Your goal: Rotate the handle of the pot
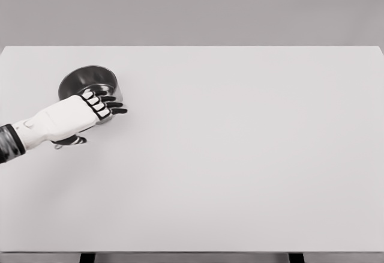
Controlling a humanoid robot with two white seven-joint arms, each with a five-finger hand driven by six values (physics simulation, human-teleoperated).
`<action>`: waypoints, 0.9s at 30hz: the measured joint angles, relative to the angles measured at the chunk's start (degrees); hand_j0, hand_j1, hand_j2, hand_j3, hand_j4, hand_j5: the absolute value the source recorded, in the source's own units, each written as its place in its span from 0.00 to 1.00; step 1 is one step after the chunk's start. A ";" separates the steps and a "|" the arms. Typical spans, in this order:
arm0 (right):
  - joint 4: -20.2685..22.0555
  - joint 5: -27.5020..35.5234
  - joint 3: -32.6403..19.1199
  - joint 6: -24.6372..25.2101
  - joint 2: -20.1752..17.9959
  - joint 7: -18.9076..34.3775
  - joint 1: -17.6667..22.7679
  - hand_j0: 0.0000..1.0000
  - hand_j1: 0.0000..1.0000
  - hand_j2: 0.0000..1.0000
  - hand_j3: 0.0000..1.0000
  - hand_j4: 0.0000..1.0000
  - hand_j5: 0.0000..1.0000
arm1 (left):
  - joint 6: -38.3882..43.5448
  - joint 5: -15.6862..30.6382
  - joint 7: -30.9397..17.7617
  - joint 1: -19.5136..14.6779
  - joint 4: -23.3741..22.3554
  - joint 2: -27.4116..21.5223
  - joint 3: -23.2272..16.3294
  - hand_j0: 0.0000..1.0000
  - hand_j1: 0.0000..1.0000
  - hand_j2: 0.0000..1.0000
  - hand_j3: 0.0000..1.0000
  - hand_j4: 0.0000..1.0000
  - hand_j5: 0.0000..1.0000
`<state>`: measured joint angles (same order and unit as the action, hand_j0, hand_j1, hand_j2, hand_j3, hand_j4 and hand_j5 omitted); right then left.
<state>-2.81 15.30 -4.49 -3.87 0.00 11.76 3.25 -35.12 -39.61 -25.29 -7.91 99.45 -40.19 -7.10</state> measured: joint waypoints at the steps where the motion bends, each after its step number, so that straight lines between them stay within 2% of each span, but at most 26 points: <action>1: 0.00 0.00 0.00 0.00 0.00 0.00 0.00 1.00 1.00 1.00 1.00 1.00 1.00 | 0.00 0.01 0.01 0.00 -0.16 -0.05 0.15 1.00 1.00 1.00 1.00 1.00 1.00; 18: 0.00 0.00 0.00 0.00 0.00 0.00 0.00 1.00 1.00 1.00 1.00 1.00 1.00 | 0.00 0.12 0.02 1.23 -1.57 -1.78 4.99 1.00 1.00 1.00 1.00 1.00 1.00; 27: 0.00 0.00 0.00 -0.01 0.00 0.00 0.00 1.00 1.00 1.00 1.00 1.00 1.00 | 0.00 0.12 0.03 1.05 -3.54 -2.78 5.65 1.00 1.00 1.00 1.00 1.00 1.00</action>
<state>-2.81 15.30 -4.49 -3.88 0.00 11.76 3.25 -35.11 -39.50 -25.26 -6.86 95.91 -42.98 -1.45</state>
